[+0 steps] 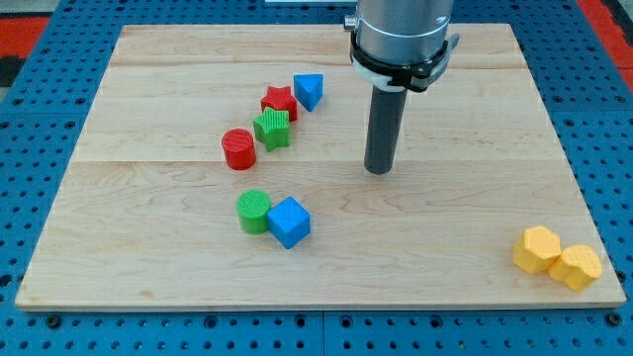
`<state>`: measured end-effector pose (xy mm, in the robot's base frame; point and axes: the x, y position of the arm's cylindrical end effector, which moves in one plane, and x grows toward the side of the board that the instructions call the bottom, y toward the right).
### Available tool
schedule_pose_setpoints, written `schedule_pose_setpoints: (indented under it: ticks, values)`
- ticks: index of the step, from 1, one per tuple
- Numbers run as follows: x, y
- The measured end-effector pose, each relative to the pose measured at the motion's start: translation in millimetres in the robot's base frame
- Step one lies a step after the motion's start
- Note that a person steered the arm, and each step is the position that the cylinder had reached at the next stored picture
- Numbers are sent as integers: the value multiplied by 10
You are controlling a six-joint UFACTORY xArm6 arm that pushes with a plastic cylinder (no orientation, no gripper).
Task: Push the red star to top right
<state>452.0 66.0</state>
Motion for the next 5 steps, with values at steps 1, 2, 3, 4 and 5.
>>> schedule_pose_setpoints:
  ticks: [1, 2, 3, 4, 5]
  values:
    - [-77, -9]
    - [-217, -262]
    - [-474, -955]
    - [-1045, -1212]
    - [-1517, -1248]
